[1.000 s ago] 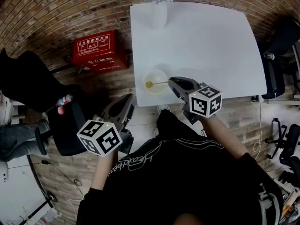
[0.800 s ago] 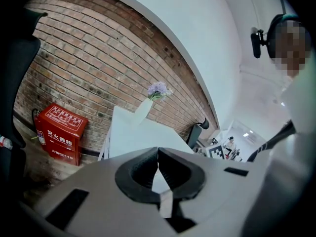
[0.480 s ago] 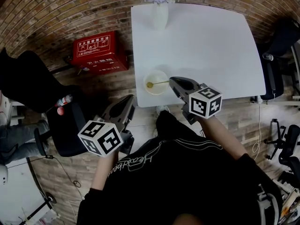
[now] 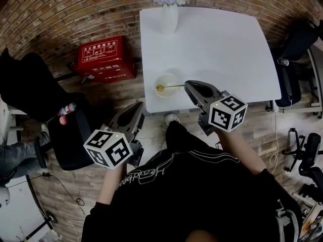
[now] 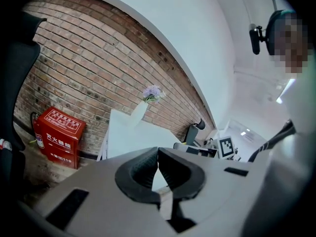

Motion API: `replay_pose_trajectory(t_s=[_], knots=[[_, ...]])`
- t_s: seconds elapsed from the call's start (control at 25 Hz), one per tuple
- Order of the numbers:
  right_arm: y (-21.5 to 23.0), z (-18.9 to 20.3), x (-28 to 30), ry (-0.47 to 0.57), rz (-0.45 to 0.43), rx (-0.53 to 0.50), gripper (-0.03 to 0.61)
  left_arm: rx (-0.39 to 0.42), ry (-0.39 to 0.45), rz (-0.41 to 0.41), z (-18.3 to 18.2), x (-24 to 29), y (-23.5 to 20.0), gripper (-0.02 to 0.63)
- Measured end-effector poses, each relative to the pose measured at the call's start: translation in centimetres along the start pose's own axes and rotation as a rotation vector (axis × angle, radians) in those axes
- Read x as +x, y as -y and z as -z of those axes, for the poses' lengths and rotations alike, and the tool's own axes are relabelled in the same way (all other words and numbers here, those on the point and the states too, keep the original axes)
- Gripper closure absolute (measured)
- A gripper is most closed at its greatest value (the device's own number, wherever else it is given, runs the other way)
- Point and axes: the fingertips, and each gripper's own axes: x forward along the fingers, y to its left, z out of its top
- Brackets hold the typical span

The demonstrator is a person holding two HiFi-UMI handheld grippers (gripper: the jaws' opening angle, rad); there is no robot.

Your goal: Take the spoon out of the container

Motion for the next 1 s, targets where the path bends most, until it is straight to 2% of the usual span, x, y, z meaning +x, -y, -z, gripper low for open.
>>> replay_pose_trajectory(t_s=[0.32,0.56,1.0], knots=[[-4.5,-2.1,-3.9,0.081,-0.053,-0.082,0.578,0.049,0.028,0.025,0.0,-1.9,2.5,0.609],[-7.3,-3.3,-6.0,0.146,-0.099,-0.079,0.578,0.087,0.057,0.036,-0.6,-3.7,3.8,0.609],[-9.6,-4.6,-8.0,0.187,-0.102,-0.123,0.578,0.139,0.072,0.069,-1.4,-4.7,5.8,0.609]])
